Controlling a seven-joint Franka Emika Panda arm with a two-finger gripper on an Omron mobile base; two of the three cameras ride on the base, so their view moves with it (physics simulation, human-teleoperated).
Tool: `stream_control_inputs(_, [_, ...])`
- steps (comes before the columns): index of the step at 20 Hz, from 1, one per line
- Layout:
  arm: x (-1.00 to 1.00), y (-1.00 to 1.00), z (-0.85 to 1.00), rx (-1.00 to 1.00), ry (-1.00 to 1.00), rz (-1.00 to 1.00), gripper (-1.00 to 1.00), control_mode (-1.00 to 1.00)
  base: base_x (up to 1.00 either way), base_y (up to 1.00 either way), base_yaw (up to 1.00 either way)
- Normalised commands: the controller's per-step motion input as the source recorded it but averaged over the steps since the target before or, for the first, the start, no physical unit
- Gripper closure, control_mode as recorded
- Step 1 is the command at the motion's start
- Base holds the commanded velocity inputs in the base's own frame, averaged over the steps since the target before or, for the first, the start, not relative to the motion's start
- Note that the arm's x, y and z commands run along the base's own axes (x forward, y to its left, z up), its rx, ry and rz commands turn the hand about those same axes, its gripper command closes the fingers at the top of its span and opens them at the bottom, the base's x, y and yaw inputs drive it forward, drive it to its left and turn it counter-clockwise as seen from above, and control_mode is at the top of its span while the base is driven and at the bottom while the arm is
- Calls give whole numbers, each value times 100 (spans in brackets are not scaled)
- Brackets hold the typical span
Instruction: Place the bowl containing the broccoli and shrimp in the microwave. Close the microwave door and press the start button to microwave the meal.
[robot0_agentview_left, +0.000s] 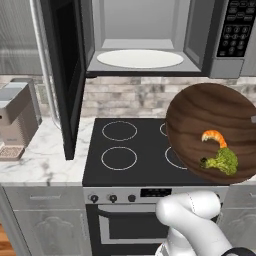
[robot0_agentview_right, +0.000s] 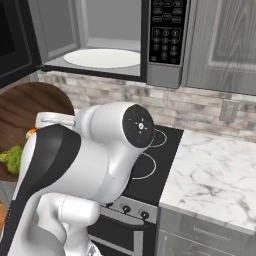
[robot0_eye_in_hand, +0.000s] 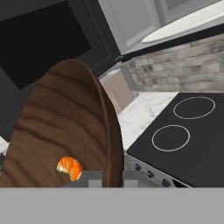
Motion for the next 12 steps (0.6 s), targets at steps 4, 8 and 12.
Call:
stream_control_inputs(4, [4,0,0,0,0,0,100,-100,0,0,0])
stream_control_inputs(8, [4,3,0,0,0,0,100,-100,0,0,0])
stream_control_inputs(12, [8,25,0,0,0,0,100,-100,0,0,0])
